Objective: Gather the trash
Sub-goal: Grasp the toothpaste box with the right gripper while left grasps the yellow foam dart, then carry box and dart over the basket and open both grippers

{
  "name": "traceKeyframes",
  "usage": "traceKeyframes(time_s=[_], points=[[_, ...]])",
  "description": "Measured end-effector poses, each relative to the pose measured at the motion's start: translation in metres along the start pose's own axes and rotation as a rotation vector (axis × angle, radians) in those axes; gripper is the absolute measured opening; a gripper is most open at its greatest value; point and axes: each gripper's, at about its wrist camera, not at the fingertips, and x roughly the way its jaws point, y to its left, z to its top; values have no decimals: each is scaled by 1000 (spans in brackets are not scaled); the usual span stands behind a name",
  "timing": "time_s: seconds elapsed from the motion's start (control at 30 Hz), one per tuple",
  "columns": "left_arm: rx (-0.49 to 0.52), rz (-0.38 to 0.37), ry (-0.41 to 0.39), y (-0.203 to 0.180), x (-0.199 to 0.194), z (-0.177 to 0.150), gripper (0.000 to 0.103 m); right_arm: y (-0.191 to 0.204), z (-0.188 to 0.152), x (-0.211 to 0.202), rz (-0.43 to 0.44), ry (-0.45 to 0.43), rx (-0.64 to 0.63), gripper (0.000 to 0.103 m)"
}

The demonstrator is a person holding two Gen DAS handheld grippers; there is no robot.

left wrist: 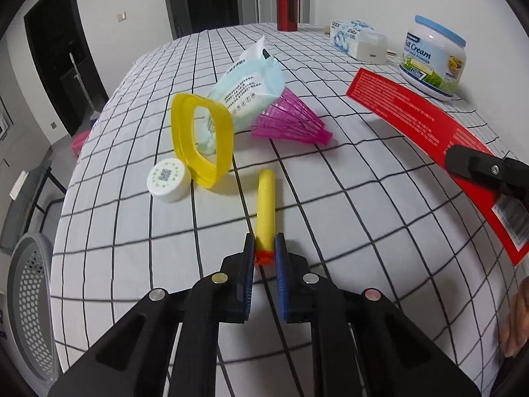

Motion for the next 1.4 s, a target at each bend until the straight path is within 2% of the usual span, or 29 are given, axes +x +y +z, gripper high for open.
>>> traceKeyframes(time_s=[0.27,0.53,0.83,0.97,1.17,1.4], points=[[-54,-8,-37,11,-31,-11,12,13,-8,-10,-27,-14,-36,51],[-127,14,-94,49,-72,-26,12,47,-28,-29,-3,-9,-78,51],[-251,117,-152,126,-117,-60,13,137,-44,-19,110,26,-221,51],[-310,185,-157,164,-128,-78,12,187,-53,2,172,73,-291,51],[-417,247,-147,226,-134,-103,13,259,-68,38,254,152,-388,51],[-509,274,-115,283,-127,-132,13,331,-93,86,303,275,-484,51]])
